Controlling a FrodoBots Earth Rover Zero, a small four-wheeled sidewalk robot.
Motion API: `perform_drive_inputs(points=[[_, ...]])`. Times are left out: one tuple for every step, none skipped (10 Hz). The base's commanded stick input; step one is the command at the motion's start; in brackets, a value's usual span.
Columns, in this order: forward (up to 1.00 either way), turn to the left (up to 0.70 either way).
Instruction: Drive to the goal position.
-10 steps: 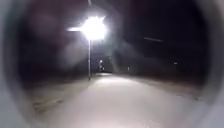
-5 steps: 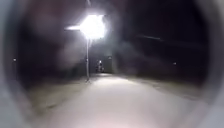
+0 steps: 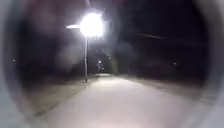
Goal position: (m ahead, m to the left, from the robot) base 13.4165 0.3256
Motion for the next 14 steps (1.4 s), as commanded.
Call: perform_drive_inputs(points=[[0.70,0.00],[0.70,0.00],[0.70,0.00],[0.70,0.00],[0.70,0.00],[0.70,0.00],[0.70,0.00],[0.70,0.14],[0.70,0.14],[0.70,0.10],[0.70,0.01],[0.70,0.00],[0.70,0.00],[0.70,0.00]])
